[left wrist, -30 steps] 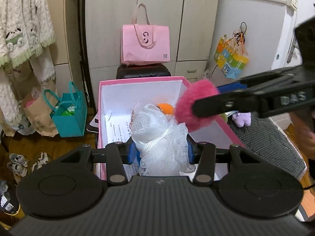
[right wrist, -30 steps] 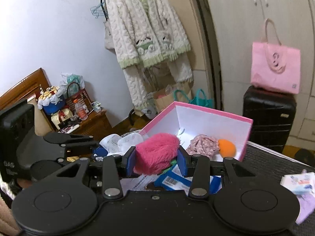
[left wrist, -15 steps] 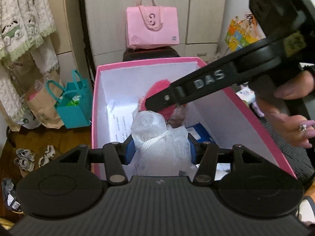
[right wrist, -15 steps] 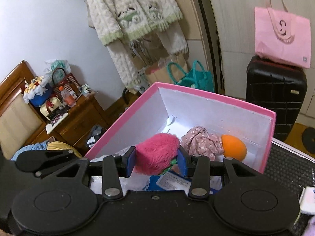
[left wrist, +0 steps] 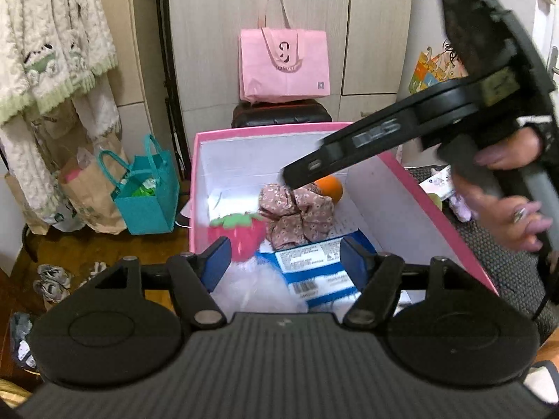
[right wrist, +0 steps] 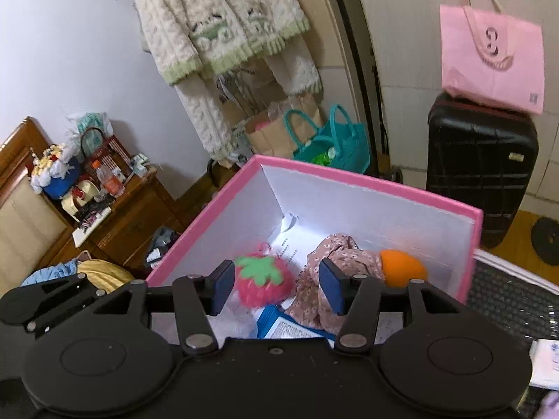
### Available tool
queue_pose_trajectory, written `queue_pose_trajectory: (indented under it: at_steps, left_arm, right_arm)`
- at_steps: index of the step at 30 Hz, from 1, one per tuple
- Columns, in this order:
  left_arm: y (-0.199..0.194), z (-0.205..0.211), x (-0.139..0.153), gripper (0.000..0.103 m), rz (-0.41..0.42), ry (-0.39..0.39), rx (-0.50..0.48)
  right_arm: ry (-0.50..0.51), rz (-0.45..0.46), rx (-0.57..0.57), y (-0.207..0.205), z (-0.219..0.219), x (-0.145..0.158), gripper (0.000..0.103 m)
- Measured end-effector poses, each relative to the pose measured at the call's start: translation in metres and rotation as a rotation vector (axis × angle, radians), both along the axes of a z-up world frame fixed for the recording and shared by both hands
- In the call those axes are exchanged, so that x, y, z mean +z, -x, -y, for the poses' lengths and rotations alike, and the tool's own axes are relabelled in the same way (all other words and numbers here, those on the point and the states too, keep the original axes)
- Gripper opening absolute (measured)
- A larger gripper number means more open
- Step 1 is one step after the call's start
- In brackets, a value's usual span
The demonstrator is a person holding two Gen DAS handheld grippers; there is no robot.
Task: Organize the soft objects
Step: 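Open both tools to drop the bath puff and strawberry plush into the box, then move both tools back toward the remaining items on the table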
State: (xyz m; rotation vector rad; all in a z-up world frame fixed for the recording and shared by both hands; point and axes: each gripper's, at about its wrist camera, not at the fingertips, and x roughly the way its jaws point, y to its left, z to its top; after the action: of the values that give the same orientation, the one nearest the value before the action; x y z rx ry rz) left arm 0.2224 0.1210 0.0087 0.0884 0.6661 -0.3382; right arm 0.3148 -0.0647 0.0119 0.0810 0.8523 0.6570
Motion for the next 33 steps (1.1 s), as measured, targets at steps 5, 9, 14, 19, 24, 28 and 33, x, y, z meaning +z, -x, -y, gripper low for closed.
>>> queue_pose_trajectory:
  at_steps: [5, 9, 14, 19, 24, 28, 33]
  left_arm:
    - [0.034, -0.003, 0.014, 0.068, 0.041, -0.021, -0.014]
    - [0.053, 0.004, 0.021, 0.068, 0.057, -0.057, -0.052]
    - [0.072, 0.012, 0.025, 0.068, 0.064, -0.095, -0.035]
    - [0.092, 0.016, 0.031, 0.069, 0.052, -0.083, -0.035]
    - [0.111, 0.024, 0.037, 0.069, 0.056, -0.097, -0.046]
    - [0.126, 0.030, 0.042, 0.071, 0.085, -0.121, -0.048]
    - [0.136, 0.035, 0.040, 0.073, 0.044, -0.103, -0.086]
  right_arm:
    - [0.028, 0.077, 0.027, 0.044, 0.016, 0.028, 0.059]
    - [0.055, 0.127, 0.053, 0.078, 0.021, 0.044, 0.059]
    - [0.098, 0.202, 0.079, 0.118, 0.027, 0.059, 0.059]
    - [0.114, 0.249, 0.087, 0.151, 0.039, 0.071, 0.059]
    - [0.139, 0.272, 0.101, 0.178, 0.052, 0.077, 0.059]
    - [0.162, 0.271, 0.117, 0.197, 0.065, 0.079, 0.059]
    - [0.171, 0.283, 0.117, 0.222, 0.080, 0.075, 0.059]
